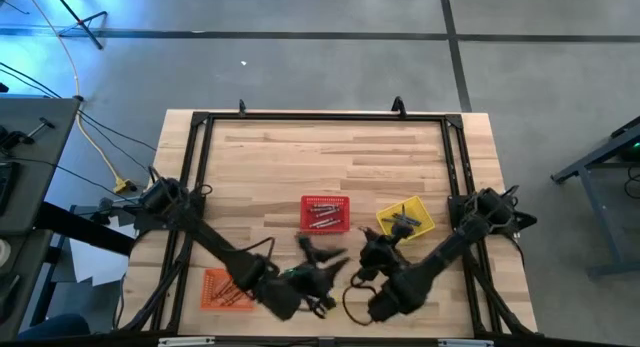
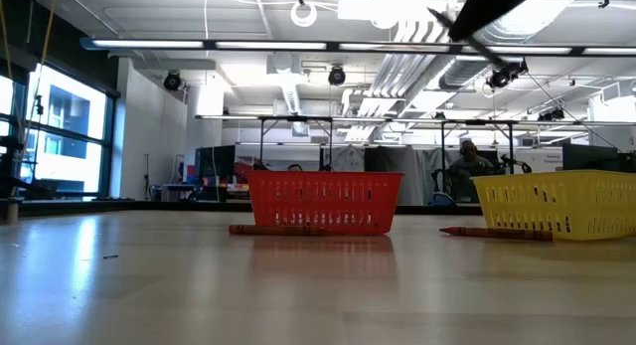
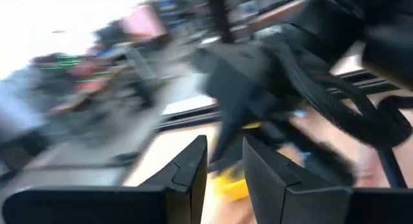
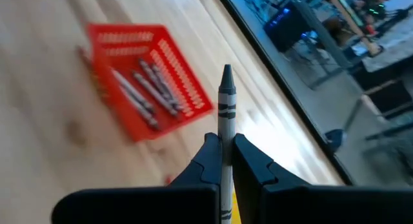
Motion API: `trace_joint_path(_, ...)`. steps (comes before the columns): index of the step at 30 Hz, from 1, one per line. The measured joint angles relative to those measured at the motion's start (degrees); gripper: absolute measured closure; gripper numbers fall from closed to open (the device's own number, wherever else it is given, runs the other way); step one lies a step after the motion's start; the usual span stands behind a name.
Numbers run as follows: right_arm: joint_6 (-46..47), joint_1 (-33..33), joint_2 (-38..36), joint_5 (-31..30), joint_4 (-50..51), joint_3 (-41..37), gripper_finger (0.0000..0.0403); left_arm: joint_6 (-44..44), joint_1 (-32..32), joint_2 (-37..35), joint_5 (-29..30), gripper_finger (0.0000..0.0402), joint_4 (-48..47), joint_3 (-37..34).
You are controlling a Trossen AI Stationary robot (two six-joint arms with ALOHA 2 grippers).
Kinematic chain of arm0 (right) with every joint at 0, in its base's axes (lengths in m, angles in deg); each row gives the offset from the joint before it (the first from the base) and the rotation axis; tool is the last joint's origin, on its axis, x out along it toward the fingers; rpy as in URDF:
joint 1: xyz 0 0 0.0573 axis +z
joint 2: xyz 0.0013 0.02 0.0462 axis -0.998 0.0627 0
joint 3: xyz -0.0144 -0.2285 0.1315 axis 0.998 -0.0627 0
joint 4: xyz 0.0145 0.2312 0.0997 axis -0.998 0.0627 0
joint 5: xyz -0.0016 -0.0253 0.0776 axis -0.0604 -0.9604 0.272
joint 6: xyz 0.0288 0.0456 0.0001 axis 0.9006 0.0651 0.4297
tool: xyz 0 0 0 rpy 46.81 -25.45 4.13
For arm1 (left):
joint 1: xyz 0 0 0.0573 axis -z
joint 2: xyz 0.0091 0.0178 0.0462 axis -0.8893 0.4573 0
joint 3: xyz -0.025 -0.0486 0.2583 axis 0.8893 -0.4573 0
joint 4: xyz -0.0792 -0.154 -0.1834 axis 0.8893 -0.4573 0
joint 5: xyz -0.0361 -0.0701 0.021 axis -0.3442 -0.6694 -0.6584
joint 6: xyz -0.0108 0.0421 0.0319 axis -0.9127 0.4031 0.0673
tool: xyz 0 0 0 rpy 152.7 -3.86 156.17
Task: Sort crayons
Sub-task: Put the gray crayon into the red bin
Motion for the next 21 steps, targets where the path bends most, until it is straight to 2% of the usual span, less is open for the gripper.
trace_joint_path(3,-0.14,-2.34,0.02,0.33,-0.12,-1.99,0.0398,1.89,3.07,-1.43,12.38,0.0316,-2.77,0.00)
trace_joint_path(9,-2.58,-7.81,0.00,0.15,-4.94,-5.12,0.0398,1.91,9.84,-4.73,27.12,0.0316,-7.05,0.00)
trace_joint_path(16,-20.76,-15.11,0.00,0.12,-26.43,-6.56,0.0398,1.40,16.36,-7.73,27.46,0.0316,-8.10,0.00)
trace_joint_path(21,-35.04,-19.91,0.00,2.39,-41.87,-6.56,0.0398,1.48,18.63,-8.32,27.47,0.0316,-8.14,0.00)
